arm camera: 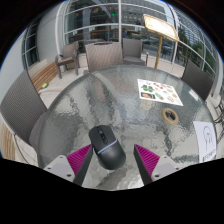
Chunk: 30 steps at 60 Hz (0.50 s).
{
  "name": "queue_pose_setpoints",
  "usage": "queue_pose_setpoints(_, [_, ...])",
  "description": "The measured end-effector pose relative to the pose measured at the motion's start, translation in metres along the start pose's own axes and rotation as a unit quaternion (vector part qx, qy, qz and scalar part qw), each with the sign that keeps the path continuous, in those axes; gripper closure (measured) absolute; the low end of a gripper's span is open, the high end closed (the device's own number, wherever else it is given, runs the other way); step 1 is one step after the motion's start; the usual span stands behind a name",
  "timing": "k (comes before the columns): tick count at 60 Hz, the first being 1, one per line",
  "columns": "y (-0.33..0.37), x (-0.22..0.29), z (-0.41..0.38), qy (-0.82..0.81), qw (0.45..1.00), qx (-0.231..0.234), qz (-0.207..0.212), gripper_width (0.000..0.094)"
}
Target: Arrange mouse
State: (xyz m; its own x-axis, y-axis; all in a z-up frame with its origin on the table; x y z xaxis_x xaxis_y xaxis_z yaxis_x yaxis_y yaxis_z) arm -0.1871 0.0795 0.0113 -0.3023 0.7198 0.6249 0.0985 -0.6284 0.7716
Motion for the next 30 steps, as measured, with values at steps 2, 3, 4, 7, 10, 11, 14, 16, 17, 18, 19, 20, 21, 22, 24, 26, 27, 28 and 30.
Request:
queue_pose_setpoints(2, [-0.006, 0.006, 0.006, -0.004, 1.000, -0.005, 0.000, 0.0103])
queue_pose_setpoints(3, [-0.009, 0.009, 0.009, -0.006, 1.000, -0.009, 0.000, 0.0102])
queue_pose_setpoints(4, [-0.012, 0.012, 0.011, -0.009, 1.000, -0.012, 0.002, 0.0105])
queue_pose_setpoints(7, [-0.018, 0.017, 0.017, -0.020, 1.000, -0.016, 0.000, 0.0110])
queue_pose_setpoints(10, [-0.021, 0.021, 0.022, -0.035, 0.999, -0.019, 0.001, 0.0141])
queue_pose_setpoints(11, [-0.022, 0.022, 0.024, -0.038, 0.999, -0.023, 0.002, 0.0159])
queue_pose_setpoints(14, [-0.024, 0.024, 0.031, -0.052, 0.998, -0.035, 0.003, 0.0217])
queue_pose_setpoints(16, [-0.026, 0.024, 0.034, -0.059, 0.997, -0.041, 0.003, 0.0255])
queue_pose_setpoints(17, [-0.026, 0.025, 0.036, -0.062, 0.997, -0.044, 0.004, 0.0275])
queue_pose_setpoints(18, [-0.027, 0.025, 0.037, -0.065, 0.997, -0.046, 0.003, 0.0292])
queue_pose_setpoints(19, [-0.027, 0.025, 0.038, -0.068, 0.996, -0.049, 0.004, 0.0311])
queue_pose_setpoints(20, [-0.026, 0.025, 0.038, -0.070, 0.996, -0.050, 0.004, 0.0328])
queue_pose_setpoints(21, [-0.026, 0.025, 0.038, -0.072, 0.996, -0.051, 0.003, 0.0344])
queue_pose_setpoints(22, [-0.026, 0.024, 0.039, -0.073, 0.996, -0.052, 0.002, 0.0364])
queue_pose_setpoints(24, [-0.027, 0.023, 0.042, -0.072, 0.996, -0.054, 0.000, 0.0417])
queue_pose_setpoints(26, [-0.025, 0.022, 0.041, -0.072, 0.996, -0.054, -0.001, 0.0453])
queue_pose_setpoints(27, [-0.025, 0.021, 0.042, -0.073, 0.996, -0.051, -0.001, 0.0455])
queue_pose_setpoints(28, [-0.025, 0.022, 0.042, -0.073, 0.996, -0.047, 0.000, 0.0464])
queue_pose_setpoints(30, [-0.025, 0.022, 0.042, -0.070, 0.997, -0.041, -0.001, 0.0481])
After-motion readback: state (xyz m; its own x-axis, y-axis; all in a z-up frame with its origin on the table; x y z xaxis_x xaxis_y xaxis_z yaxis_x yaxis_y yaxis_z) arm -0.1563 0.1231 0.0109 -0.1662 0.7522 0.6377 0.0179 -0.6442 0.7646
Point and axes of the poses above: the point between the fingertips, and its own axes, seen from behind it with the camera up: z to the right, x up, y backward, against the way the camera looks, the point moved 4 cm from there along y, backward, against the way the camera looks, and after that the axes turned 12 degrees about y, right-handed, at the moved point
